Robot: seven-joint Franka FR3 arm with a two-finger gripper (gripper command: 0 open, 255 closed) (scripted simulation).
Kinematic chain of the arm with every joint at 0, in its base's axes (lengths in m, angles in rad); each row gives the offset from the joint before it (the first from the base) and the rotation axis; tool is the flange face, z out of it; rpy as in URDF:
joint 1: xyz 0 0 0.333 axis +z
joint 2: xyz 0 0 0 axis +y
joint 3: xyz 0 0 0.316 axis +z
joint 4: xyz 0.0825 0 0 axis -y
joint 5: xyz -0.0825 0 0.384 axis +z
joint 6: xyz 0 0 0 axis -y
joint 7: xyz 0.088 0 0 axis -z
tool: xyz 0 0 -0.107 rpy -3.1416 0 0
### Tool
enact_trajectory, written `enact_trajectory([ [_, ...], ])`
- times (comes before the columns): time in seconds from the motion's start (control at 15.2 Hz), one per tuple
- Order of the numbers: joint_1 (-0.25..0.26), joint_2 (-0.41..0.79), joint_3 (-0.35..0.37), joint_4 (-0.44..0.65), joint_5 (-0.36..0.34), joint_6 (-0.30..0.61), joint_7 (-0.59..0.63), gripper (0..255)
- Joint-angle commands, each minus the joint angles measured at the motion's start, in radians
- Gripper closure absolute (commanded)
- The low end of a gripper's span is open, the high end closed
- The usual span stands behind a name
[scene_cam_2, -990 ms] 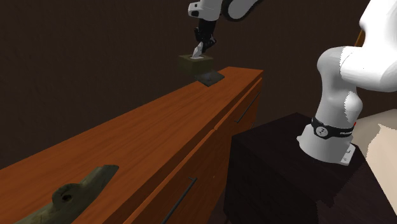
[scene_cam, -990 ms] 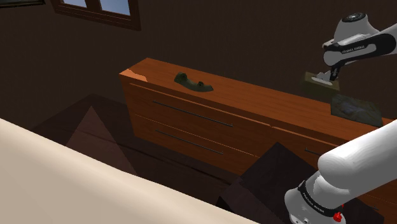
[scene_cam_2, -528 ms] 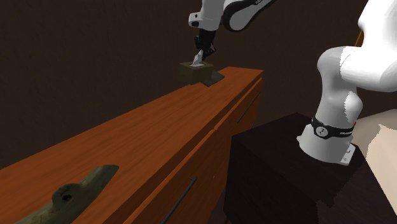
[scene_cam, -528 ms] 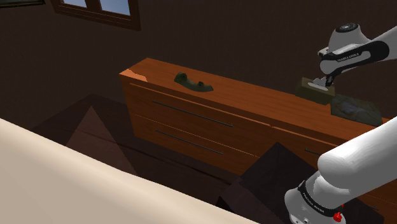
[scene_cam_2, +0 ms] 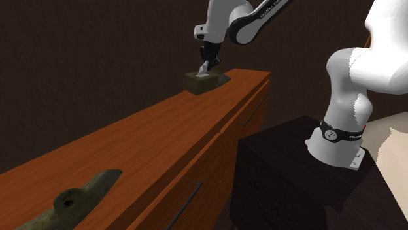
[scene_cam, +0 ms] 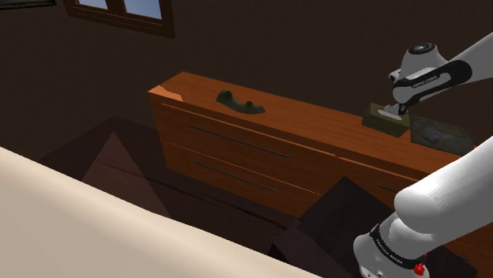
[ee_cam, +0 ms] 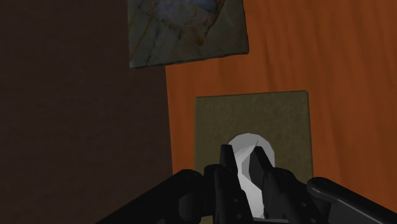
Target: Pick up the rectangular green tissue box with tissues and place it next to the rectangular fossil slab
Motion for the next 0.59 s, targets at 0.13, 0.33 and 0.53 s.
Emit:
enact_trajectory([
  [0.13, -0.007, 0.039, -0.007, -0.016, -0.017, 0.052, 0.03, 255],
  [0.33, -0.011, 0.07, -0.012, -0.027, -0.032, 0.091, 0.056, 255],
  [0.53, -0.013, 0.085, -0.014, -0.031, -0.039, 0.108, 0.068, 255],
])
